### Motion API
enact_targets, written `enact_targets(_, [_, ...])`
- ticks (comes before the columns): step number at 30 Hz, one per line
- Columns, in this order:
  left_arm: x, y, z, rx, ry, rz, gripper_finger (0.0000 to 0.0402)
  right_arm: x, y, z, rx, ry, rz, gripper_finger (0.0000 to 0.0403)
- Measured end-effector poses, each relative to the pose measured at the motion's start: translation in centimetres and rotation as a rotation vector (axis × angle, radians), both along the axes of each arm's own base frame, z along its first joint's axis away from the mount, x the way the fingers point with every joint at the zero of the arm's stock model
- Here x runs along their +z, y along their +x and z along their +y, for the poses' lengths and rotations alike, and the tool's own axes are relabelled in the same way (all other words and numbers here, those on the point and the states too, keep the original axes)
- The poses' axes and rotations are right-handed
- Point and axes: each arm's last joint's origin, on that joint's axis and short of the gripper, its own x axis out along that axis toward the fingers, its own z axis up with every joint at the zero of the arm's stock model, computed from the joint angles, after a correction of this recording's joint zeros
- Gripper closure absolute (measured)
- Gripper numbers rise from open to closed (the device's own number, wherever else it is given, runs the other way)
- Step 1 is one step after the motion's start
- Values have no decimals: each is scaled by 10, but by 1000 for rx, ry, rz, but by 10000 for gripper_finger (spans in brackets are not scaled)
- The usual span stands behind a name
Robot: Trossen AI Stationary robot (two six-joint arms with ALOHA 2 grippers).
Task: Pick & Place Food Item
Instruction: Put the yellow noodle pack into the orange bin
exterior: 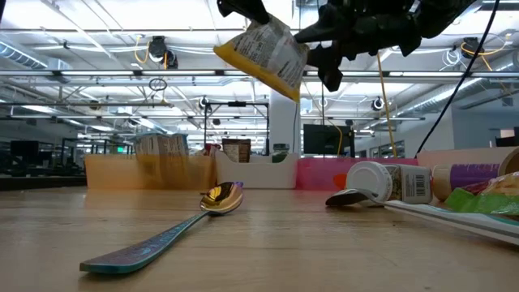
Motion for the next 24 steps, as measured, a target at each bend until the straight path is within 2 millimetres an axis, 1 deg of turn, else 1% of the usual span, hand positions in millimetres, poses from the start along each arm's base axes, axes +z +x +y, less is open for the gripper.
enact_targets(4, [0, 0, 0, -5, -6, 1, 399, 0, 0, 0, 1, 0, 1, 301])
enact_targets(7, [0, 0, 0, -5, -7, 1, 392, 0, 0, 0, 2, -3, 0, 325])
enact_targets(14, [0, 0, -1, -11, -17, 1, 398, 0, 0, 1, 52, -10, -8, 393])
enact_targets(17, [0, 0, -1, -22, -45, -2, 390, 0, 0, 2, 58, -14, -10, 398])
enact_targets(24, [0, 1, 1, 16, -93, -6, 347, 0, -1, 2, 85, -7, -9, 402])
